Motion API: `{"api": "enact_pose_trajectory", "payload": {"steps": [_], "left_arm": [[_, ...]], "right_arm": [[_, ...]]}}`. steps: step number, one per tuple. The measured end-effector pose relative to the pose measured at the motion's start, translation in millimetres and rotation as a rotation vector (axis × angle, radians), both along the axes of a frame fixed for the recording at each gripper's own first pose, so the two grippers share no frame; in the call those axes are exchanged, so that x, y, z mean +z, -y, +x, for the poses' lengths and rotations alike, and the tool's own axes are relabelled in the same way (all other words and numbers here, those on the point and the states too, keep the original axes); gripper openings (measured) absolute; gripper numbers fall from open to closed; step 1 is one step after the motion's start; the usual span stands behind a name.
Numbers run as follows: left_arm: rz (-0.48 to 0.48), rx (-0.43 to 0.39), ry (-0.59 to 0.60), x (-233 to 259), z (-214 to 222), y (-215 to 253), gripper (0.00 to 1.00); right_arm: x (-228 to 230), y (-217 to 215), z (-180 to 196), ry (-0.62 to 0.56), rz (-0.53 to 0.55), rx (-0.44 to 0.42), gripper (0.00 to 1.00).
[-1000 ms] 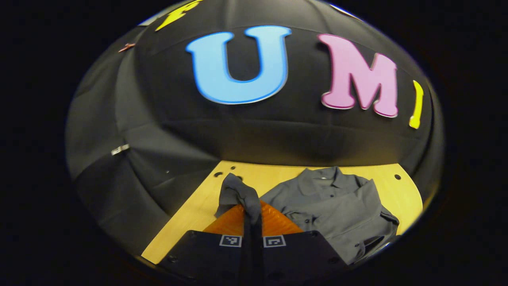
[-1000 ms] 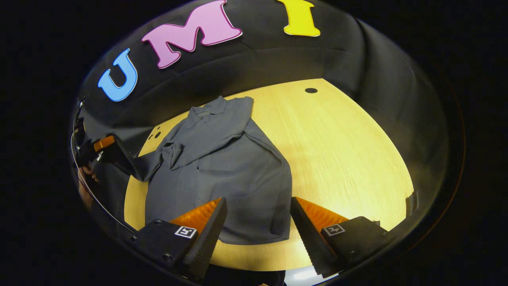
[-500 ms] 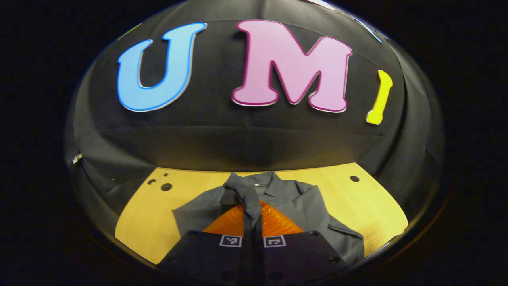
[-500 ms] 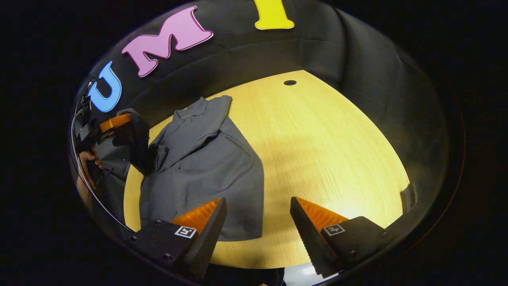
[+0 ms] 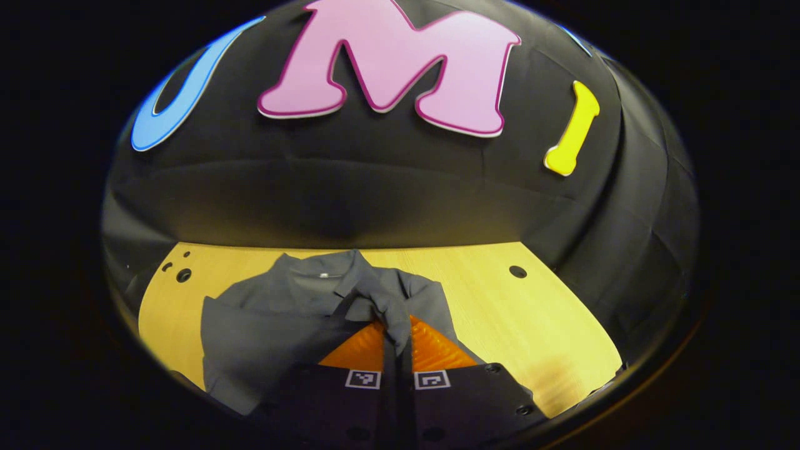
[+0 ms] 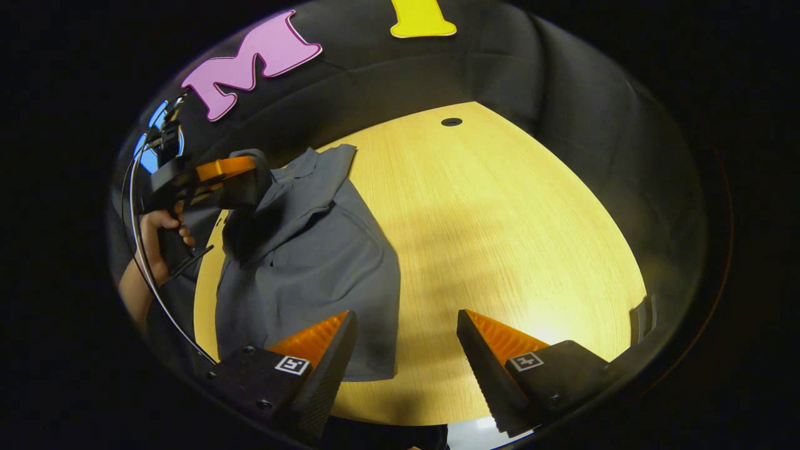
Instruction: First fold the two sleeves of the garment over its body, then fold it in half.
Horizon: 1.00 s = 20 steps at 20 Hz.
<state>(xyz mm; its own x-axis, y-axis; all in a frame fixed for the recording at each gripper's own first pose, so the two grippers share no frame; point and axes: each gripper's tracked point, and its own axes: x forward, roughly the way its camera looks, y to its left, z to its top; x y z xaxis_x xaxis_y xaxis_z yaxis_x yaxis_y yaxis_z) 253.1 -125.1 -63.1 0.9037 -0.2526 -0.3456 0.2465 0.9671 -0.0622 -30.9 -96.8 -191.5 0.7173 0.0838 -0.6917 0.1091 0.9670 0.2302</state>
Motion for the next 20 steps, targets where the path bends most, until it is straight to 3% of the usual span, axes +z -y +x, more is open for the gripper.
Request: {"api": "enact_pose_trajectory", "payload": {"steps": [8, 9, 10, 12, 13, 14, 16, 20], "left_arm": [[-0.015, -0.024, -0.053, -28, 21, 30, 0.09], [-0.031, -0.036, -0.044, -24, 19, 33, 0.3], [-0.04, -0.038, -0.032, -19, 17, 32, 0.35], [-0.053, -0.039, -0.021, -11, 10, 24, 0.65], [-0.052, -0.026, -0.02, -10, 5, 15, 0.73], [-0.049, -0.009, -0.021, -10, -1, 3, 0.92], [-0.04, 0.018, -0.023, -12, -22, -24, 0.96], [0.051, 0.075, -0.037, -35, -87, -97, 0.96]], "right_arm": [[-9, -9, 10, -0.029, 0.013, 0.029, 0.99], [-9, -11, 11, -0.033, 0.015, 0.034, 0.99], [-10, -13, 12, -0.035, 0.02, 0.039, 0.99], [-10, -18, 14, -0.031, 0.033, 0.043, 0.99], [-10, -23, 16, -0.031, 0.038, 0.046, 0.99], [-11, -24, 17, -0.033, 0.037, 0.046, 0.99], [-13, -30, 17, -0.036, 0.034, 0.05, 0.99], [-26, -43, 10, -0.054, 0.011, 0.065, 0.99]]}}
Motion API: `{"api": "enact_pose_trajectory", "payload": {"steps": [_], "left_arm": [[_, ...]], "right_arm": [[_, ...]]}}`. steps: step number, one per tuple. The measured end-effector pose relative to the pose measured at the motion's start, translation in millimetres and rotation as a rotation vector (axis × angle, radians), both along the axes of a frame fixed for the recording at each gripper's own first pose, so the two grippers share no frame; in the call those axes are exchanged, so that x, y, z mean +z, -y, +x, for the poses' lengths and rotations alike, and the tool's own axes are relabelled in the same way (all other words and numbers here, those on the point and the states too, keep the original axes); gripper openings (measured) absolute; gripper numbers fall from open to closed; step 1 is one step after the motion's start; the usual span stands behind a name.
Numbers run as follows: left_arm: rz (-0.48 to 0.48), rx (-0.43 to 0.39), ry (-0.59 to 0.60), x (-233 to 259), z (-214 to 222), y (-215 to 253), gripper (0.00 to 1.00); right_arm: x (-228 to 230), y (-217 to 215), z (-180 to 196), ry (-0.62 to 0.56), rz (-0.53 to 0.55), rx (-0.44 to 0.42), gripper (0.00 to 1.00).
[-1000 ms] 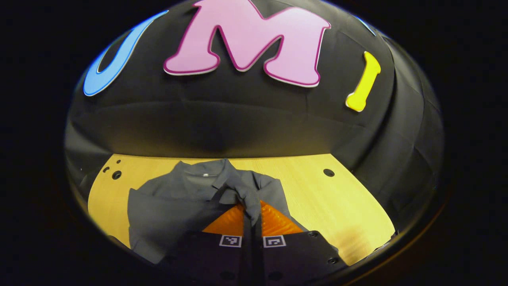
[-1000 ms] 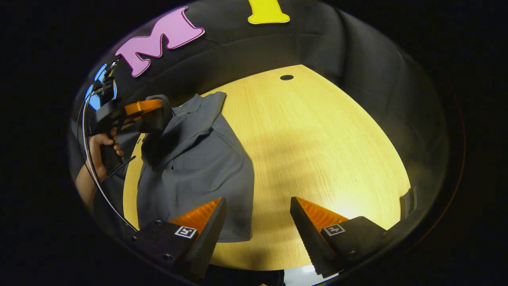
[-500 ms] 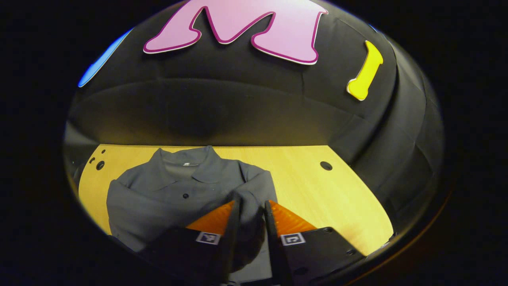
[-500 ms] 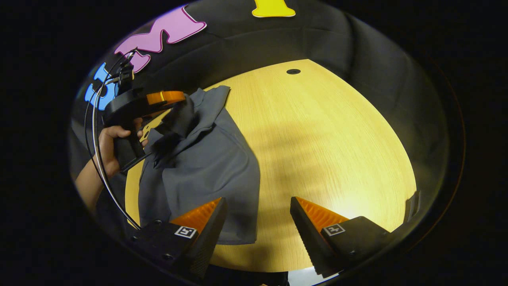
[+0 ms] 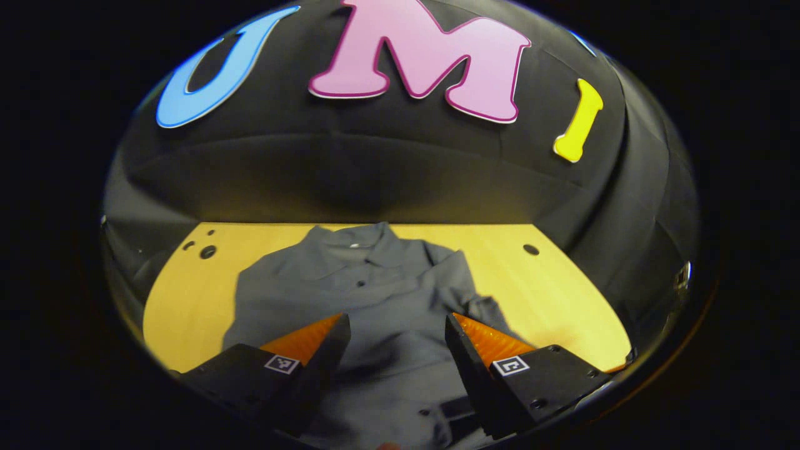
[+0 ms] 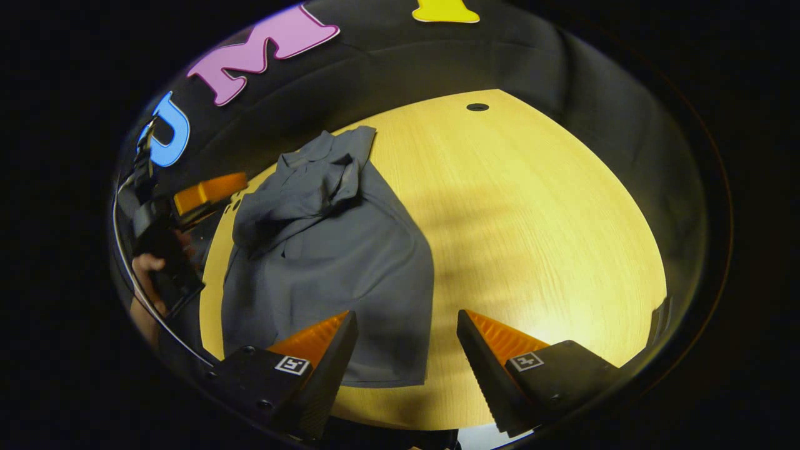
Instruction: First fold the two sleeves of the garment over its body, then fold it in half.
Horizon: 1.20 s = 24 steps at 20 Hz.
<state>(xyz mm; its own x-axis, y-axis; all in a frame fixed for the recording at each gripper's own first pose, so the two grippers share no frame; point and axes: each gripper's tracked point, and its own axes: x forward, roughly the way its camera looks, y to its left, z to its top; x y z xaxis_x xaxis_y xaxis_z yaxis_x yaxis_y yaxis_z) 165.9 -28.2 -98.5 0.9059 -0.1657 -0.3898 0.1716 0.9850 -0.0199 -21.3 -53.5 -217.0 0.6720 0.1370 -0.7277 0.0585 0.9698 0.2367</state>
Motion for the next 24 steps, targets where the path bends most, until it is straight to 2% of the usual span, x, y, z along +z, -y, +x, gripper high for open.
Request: {"api": "enact_pose_trajectory", "payload": {"steps": [1, 2, 7, 12, 15, 16, 17, 22, 23, 24], "left_arm": [[0.024, 0.018, -0.012, -9, -19, -19, 0.92], [0.034, 0.037, -0.032, -20, -41, -39, 0.96], [0.09, 0.144, -0.16, -85, -149, -126, 0.96], [0.043, 0.269, -0.29, -143, -215, -172, 0.96], [0.014, 0.284, -0.336, -162, -222, -180, 0.96], [0.013, 0.281, -0.346, -165, -223, -181, 0.92], [0.022, 0.283, -0.351, -166, -222, -185, 0.96], [0.051, 0.251, -0.397, -188, -223, -178, 0.99], [0.048, 0.249, -0.4, -189, -223, -176, 0.99], [0.036, 0.254, -0.393, -189, -221, -174, 0.99]], "right_arm": [[-6, -2, -4, -0.013, -0.007, -0.003, 0.99], [-13, -5, -9, -0.031, -0.012, -0.005, 0.99], [-46, -15, -20, -0.075, -0.101, 0.009, 0.99], [-62, -19, -32, -0.113, -0.167, -0.008, 0.99], [-67, -25, -31, -0.113, -0.245, 0.002, 0.99], [-69, -26, -32, -0.122, -0.277, 0.014, 0.99], [-70, -29, -32, -0.128, -0.295, 0.034, 0.99], [-72, -46, -27, -0.16, -0.288, 0.008, 0.98], [-73, -51, -27, -0.169, -0.291, 0.017, 0.95], [-72, -56, -25, -0.177, -0.298, 0.032, 0.8]]}}
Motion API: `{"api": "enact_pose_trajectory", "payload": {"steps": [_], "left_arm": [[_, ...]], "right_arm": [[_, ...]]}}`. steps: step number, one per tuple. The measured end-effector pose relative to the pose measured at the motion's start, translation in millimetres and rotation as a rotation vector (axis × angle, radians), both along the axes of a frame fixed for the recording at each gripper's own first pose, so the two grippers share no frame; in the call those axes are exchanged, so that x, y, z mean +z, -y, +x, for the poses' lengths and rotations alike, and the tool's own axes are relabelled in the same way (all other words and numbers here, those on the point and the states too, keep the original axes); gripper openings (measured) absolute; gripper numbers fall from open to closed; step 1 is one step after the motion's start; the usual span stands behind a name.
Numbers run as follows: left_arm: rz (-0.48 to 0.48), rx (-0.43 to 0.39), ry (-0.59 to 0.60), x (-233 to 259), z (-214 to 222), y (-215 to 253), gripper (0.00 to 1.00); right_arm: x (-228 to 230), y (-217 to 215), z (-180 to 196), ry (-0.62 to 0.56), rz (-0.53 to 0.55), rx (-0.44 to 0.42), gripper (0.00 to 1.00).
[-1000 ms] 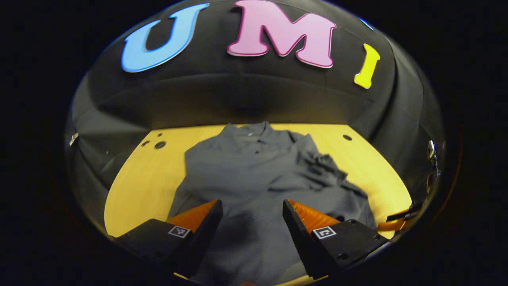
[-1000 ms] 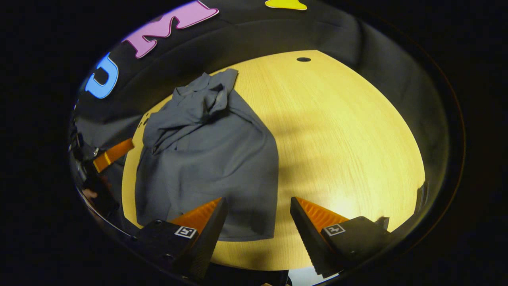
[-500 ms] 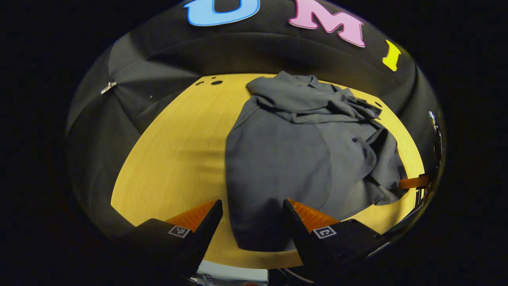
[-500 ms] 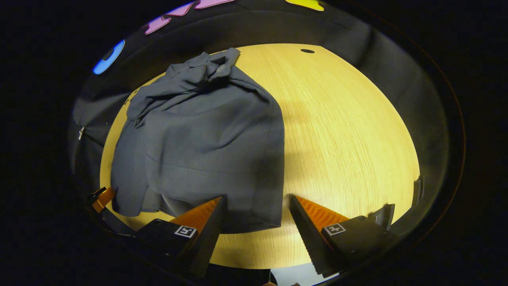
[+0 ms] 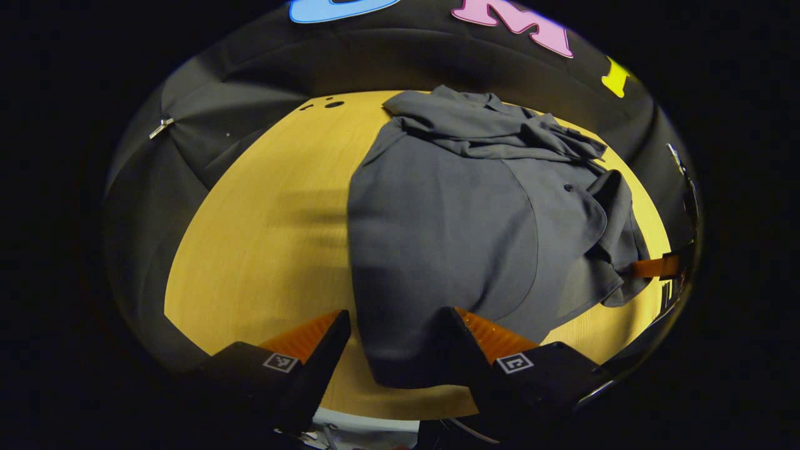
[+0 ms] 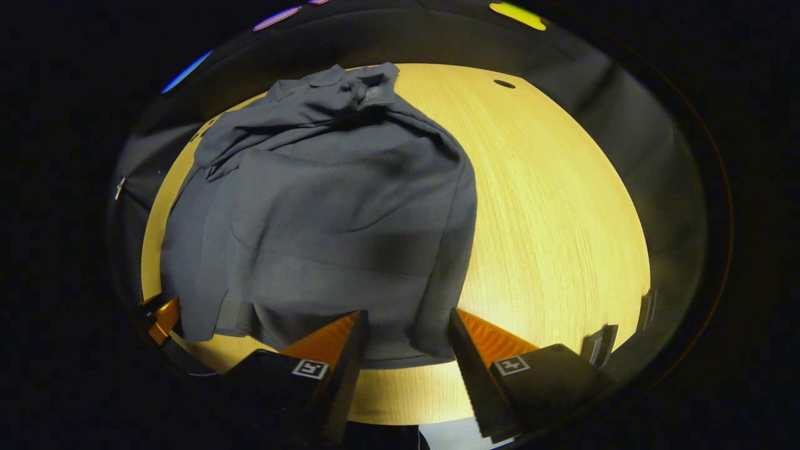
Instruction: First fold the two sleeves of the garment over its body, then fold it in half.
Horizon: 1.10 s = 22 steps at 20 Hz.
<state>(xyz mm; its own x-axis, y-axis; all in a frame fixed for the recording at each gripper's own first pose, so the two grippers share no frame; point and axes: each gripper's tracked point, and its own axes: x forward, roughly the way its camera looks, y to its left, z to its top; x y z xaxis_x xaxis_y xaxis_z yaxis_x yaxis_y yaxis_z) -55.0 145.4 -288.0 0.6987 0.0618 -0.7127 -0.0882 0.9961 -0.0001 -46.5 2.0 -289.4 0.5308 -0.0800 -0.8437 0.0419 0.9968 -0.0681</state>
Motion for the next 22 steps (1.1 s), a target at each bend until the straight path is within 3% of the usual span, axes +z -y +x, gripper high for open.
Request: {"api": "enact_pose_trajectory", "payload": {"steps": [1, 2, 3, 4, 5, 7, 8, 11, 12, 15, 18, 22], "left_arm": [[-0.001, 0.001, -0.006, 0, 1, 0, 0.99], [-0.003, -0.011, -0.007, 0, 3, 2, 0.99], [0.003, -0.036, -0.006, 2, 3, 6, 0.99], [0.008, -0.06, -0.011, 0, 4, 9, 0.92], [0.011, -0.084, -0.007, 1, 5, 13, 0.87], [0.016, -0.127, 0.003, 2, 8, 22, 0.66], [0.012, -0.142, 0.006, 1, 8, 24, 0.54], [-0.013, -0.162, 0.02, 2, 13, 30, 0.19], [-0.032, -0.163, 0.032, 4, 15, 30, 0.11], [-0.104, -0.144, 0.033, 5, 18, 29, 0.06], [-0.091, -0.13, 0.042, 16, 20, 25, 0.02], [-0.075, -0.169, 0.114, 52, 22, 32, 0.06]], "right_arm": [[0, -5, 1, -0.005, 0.0, 0.011, 0.74], [-4, -8, 1, -0.01, 0.0, 0.019, 0.56], [-1, -14, 2, -0.01, 0.006, 0.031, 0.51], [-2, -18, 3, -0.008, 0.008, 0.041, 0.32], [-1, -19, 5, -0.006, 0.004, 0.052, 0.26], [0, -23, 7, -0.008, 0.009, 0.096, 0.06], [-1, -24, 8, -0.011, 0.017, 0.108, 0.1], [-1, -24, 7, -0.037, 0.058, 0.138, 0.05], [0, -23, 8, -0.035, 0.072, 0.132, 0.05], [2, -24, 13, -0.009, 0.081, 0.133, 0.05], [10, -31, 15, 0.029, 0.113, 0.122, 0.05], [36, -41, 23, 0.111, 0.187, 0.092, 0.05]]}}
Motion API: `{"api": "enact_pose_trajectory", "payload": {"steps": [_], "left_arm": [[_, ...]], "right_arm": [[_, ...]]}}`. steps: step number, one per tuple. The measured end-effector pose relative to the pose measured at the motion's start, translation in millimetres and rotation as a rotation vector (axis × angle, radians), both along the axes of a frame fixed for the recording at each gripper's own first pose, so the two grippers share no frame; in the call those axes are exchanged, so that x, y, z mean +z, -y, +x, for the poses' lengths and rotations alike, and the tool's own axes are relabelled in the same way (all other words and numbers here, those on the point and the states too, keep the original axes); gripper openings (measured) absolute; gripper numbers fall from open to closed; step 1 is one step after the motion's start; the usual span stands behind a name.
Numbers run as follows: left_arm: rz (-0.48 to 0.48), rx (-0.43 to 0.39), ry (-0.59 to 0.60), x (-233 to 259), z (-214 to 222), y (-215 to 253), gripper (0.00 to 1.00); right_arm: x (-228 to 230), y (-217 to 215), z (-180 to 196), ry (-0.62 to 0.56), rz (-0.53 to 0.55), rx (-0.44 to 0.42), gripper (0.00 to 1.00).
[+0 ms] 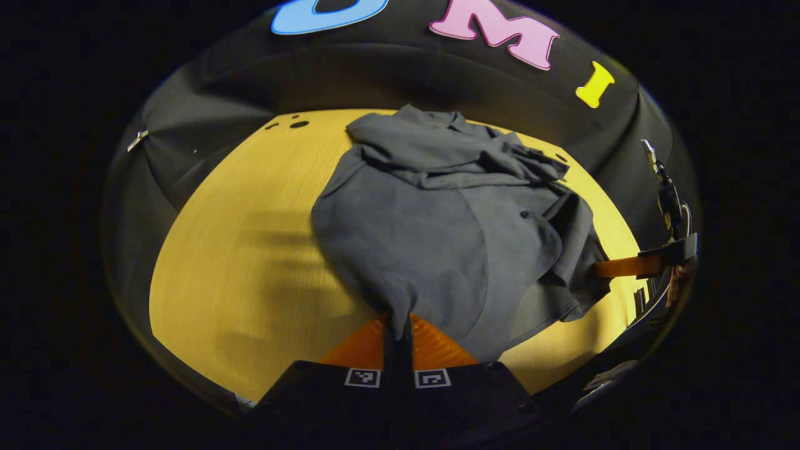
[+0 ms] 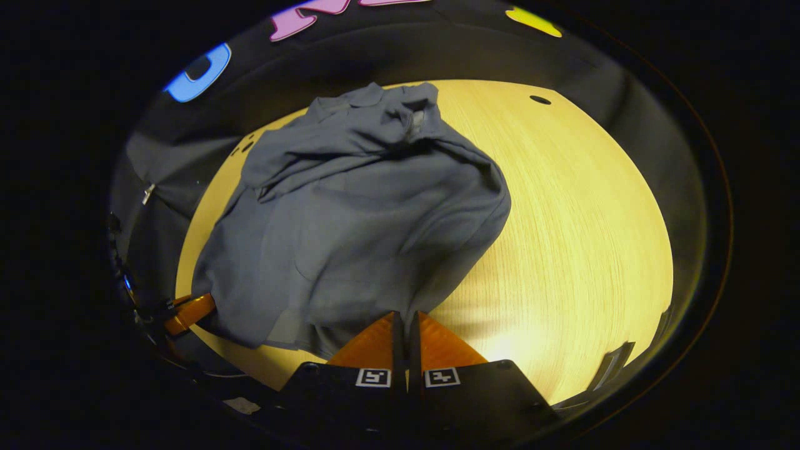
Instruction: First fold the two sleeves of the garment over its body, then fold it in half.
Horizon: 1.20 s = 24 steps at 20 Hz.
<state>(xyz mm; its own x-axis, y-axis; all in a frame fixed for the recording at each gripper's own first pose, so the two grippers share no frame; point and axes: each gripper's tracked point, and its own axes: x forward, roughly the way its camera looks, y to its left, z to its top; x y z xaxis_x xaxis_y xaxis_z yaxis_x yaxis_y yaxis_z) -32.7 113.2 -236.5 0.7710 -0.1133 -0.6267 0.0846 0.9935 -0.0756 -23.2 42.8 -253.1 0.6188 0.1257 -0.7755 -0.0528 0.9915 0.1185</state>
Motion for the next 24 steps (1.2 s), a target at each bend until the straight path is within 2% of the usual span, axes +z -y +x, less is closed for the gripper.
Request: {"api": "enact_pose_trajectory", "payload": {"steps": [8, 11, 19, 24], "left_arm": [[-0.074, 0.027, 0.113, 64, 20, 2, 0.06], [-0.049, 0.056, 0.153, 75, 33, -12, 0.06], [-0.055, 0.11, 0.248, 120, 77, -33, 0.06], [-0.049, 0.094, 0.291, 152, 112, -36, 0.05]], "right_arm": [[46, -11, 18, 0.118, 0.02, 0.039, 0.05], [61, -13, 30, 0.154, 0.02, 0.044, 0.05], [95, -9, 83, 0.242, -0.002, 0.078, 0.05], [127, -6, 130, 0.317, 0.005, 0.073, 0.05]]}}
